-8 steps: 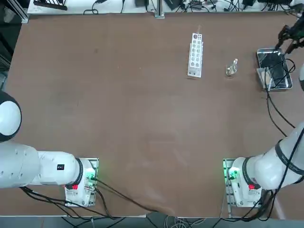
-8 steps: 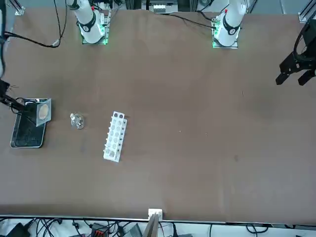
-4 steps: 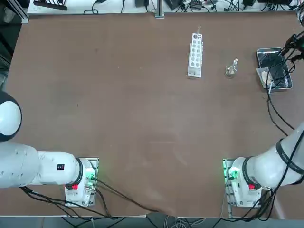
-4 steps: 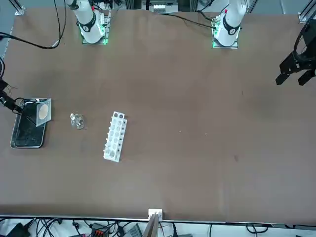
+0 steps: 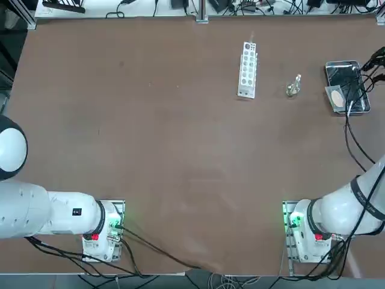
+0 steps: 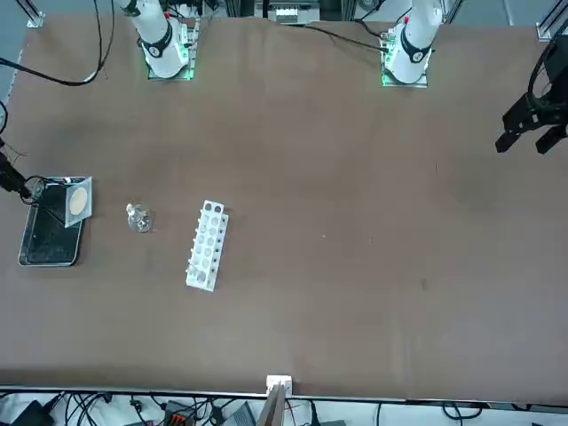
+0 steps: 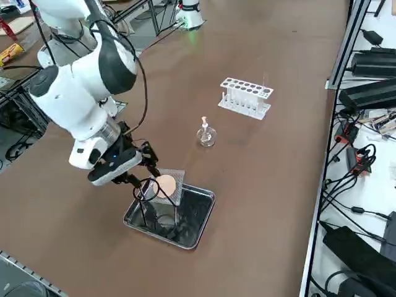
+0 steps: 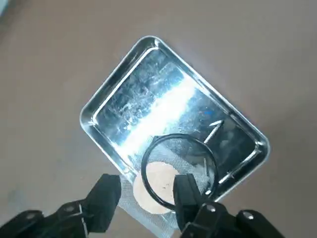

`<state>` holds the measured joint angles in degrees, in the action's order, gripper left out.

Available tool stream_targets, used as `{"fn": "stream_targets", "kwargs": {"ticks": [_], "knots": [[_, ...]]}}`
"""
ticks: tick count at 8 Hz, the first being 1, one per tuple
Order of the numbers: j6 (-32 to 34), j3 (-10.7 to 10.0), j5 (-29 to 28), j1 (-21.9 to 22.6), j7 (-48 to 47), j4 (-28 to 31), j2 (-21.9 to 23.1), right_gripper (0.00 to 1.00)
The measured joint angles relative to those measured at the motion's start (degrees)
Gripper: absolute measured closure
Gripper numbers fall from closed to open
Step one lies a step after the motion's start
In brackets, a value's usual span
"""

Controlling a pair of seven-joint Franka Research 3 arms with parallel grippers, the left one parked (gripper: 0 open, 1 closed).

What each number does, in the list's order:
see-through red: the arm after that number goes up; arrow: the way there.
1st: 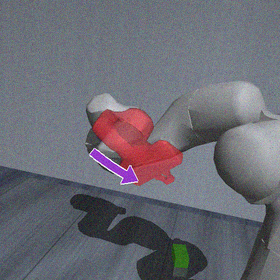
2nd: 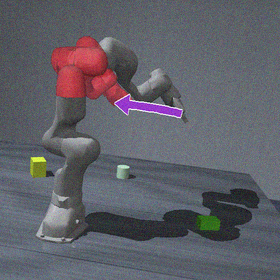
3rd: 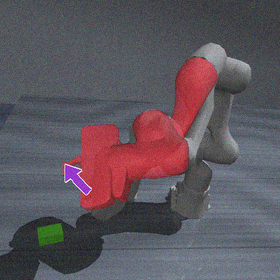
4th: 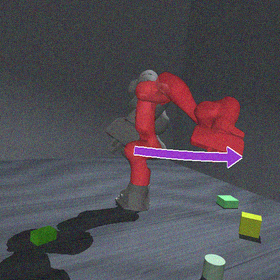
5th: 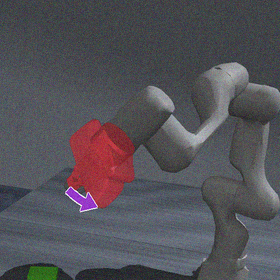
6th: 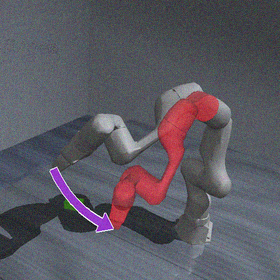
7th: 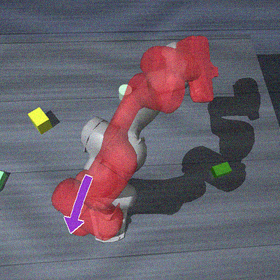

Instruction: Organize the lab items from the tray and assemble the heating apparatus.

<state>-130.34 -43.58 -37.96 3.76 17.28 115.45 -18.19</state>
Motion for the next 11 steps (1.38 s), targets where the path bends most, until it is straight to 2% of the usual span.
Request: {"fn": "stream_targets", "kwargs": {"ticks": [2, 4, 8, 11], "knots": [[-0.01, 0.1, -4.78, -0.02, 2.5, 0.56, -0.98, 0.35], [-0.58, 0.32, -6.37, -0.01, 2.71, 0.62, -2.66, 0.37], [-3.67, 0.82, -6.98, 0.17, 2.77, 0.54, -6.31, 0.4], [-3.71, 0.85, -7.09, 0.2, 2.77, 0.35, -6.88, 0.44]]}}
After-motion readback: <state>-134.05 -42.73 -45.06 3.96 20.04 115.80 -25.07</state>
